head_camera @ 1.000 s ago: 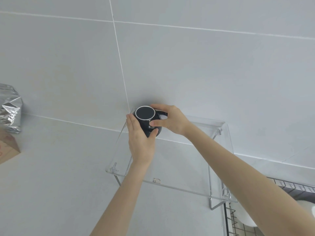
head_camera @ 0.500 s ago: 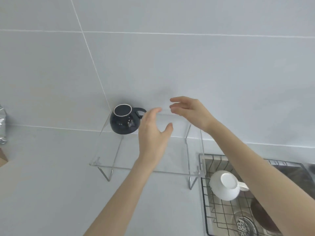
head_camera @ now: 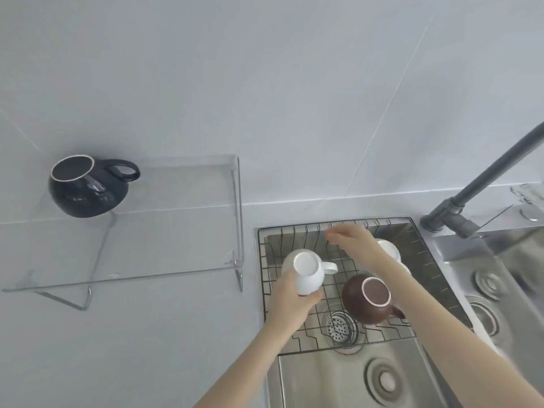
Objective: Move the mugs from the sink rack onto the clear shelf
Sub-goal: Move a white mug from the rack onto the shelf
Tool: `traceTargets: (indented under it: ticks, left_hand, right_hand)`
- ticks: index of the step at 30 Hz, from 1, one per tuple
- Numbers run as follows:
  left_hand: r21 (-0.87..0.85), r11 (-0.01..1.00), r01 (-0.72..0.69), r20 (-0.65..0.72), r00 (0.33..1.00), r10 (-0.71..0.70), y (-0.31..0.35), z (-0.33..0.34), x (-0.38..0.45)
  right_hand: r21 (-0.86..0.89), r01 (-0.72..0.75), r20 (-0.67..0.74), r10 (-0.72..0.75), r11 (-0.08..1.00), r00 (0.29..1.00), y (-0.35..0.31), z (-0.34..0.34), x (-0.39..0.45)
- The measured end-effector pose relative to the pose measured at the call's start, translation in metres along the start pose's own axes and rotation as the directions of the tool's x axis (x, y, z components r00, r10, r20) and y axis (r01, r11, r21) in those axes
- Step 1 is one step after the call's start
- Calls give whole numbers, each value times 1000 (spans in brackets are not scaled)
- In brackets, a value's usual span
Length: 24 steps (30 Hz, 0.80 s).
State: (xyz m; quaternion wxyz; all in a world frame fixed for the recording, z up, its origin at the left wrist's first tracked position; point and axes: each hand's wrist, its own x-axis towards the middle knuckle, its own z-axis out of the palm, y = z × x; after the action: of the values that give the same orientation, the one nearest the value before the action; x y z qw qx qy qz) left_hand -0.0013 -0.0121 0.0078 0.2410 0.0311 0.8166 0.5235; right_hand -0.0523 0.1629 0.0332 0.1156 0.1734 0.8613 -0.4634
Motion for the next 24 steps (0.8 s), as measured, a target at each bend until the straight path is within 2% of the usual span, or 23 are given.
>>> traceTargets:
  ticks: [3,8,12,19,24]
  left_hand:
    - [27,1000,9,-53,999,-7,-19,16,17]
    - [123,991,-46,-115,991,60,-33,36,34]
    - [107,994,-10,-196,980,31,-36,46,51]
    - [48,998,43,-296,955,-27,-38,51,64]
    - [65,997,-36,-321,945,55,-18,39,52]
  right_hand:
    - [-81,-47,52,51,996,997,21,14,18]
    - [-99,-116,165,131,988,978,42,34,33]
    - [-116,-98,185,118,988,976,51,40,36]
    - [-122,14,106,-1,992,994,62,44,31]
    - [-68,52,-2,-53,996,999,36,26,14]
